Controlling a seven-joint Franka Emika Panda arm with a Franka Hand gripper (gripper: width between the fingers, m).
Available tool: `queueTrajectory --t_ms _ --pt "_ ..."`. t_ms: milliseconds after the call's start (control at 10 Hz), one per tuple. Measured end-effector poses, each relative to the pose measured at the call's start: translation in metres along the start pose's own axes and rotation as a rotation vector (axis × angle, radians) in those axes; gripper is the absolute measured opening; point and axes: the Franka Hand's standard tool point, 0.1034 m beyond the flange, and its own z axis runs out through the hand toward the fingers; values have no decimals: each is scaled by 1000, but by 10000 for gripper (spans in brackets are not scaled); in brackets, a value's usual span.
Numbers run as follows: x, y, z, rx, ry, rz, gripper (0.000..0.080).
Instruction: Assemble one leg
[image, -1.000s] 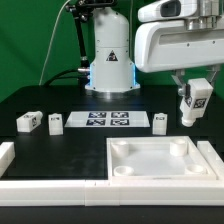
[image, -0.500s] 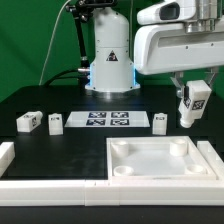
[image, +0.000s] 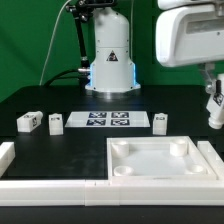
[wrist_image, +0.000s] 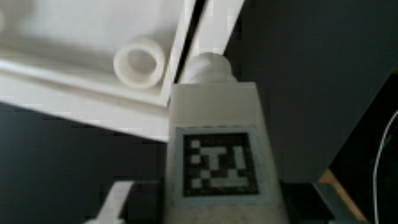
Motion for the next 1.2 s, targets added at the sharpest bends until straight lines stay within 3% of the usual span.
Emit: queueTrajectory --t_ms 200,500,600,700,900,1200 --pt "11 11 0 -5 30 -33 291" --pt "14 12 2 -12 77 -33 291" --pt "24 18 0 -36 221 -40 291" --pt "11 25 9 -41 212 -53 291" --pt "11 37 17 -60 282 -53 291" --pt "2 36 28 -56 263 -52 291"
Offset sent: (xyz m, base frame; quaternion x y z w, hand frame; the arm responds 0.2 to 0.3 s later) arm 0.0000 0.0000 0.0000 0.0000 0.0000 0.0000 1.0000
